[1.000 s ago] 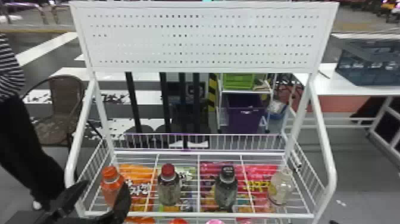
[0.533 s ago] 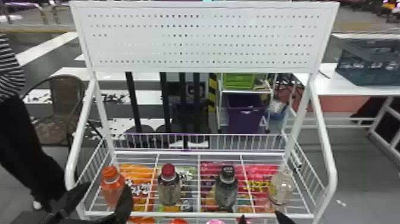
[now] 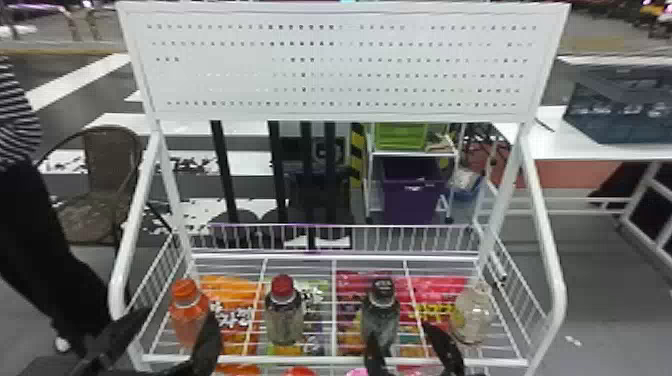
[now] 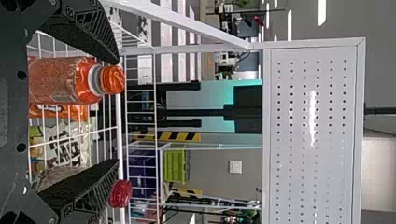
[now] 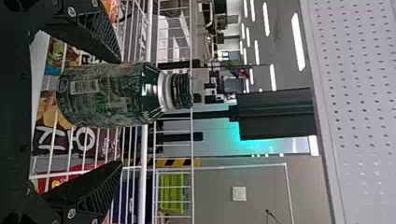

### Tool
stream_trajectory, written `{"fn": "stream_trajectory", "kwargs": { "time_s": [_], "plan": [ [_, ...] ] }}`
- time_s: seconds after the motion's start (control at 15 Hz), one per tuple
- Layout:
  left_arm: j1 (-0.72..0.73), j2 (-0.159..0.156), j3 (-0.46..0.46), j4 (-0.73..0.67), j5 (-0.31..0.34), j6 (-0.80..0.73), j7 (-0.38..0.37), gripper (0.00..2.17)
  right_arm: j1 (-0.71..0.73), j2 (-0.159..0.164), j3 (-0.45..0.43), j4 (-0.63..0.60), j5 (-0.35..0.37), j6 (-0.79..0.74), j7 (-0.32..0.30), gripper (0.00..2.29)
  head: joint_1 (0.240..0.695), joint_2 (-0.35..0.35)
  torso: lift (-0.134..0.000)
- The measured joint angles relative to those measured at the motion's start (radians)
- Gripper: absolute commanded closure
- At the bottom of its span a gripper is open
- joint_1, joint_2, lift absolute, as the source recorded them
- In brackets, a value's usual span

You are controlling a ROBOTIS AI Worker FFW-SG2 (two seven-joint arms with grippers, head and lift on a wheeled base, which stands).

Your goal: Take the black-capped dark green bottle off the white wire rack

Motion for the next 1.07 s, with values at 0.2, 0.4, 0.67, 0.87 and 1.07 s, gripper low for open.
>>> {"fn": "stream_trajectory", "kwargs": {
  "time_s": [0.2,0.4,0.67,0.87,1.07],
  "plan": [
    [0.0,0.0,0.001,0.002,0.0,-0.003,0.001,0.14,-0.044,0.001,0.017,0.017,-0.022,0.062,0.016,0.13,0.499,0.0,0.0],
    [0.0,0.0,0.003,0.003,0.0,-0.006,0.0,0.14,-0.087,0.003,0.028,0.051,-0.049,0.077,0.035,0.13,0.499,0.0,0.0],
    [-0.005,0.001,0.003,0.013,0.0,-0.009,0.0,0.14,-0.148,0.017,0.039,0.095,-0.054,0.108,0.037,0.26,0.499,0.0,0.0],
    [-0.005,0.002,0.003,0.017,0.0,-0.014,0.0,0.14,-0.174,0.021,0.047,0.112,-0.067,0.137,0.04,1.29,0.499,0.0,0.0],
    [-0.001,0.002,0.004,0.013,0.0,-0.015,0.002,0.14,-0.163,0.018,0.051,0.091,-0.073,0.144,0.026,1.69,0.499,0.0,0.0]
  ]
}}
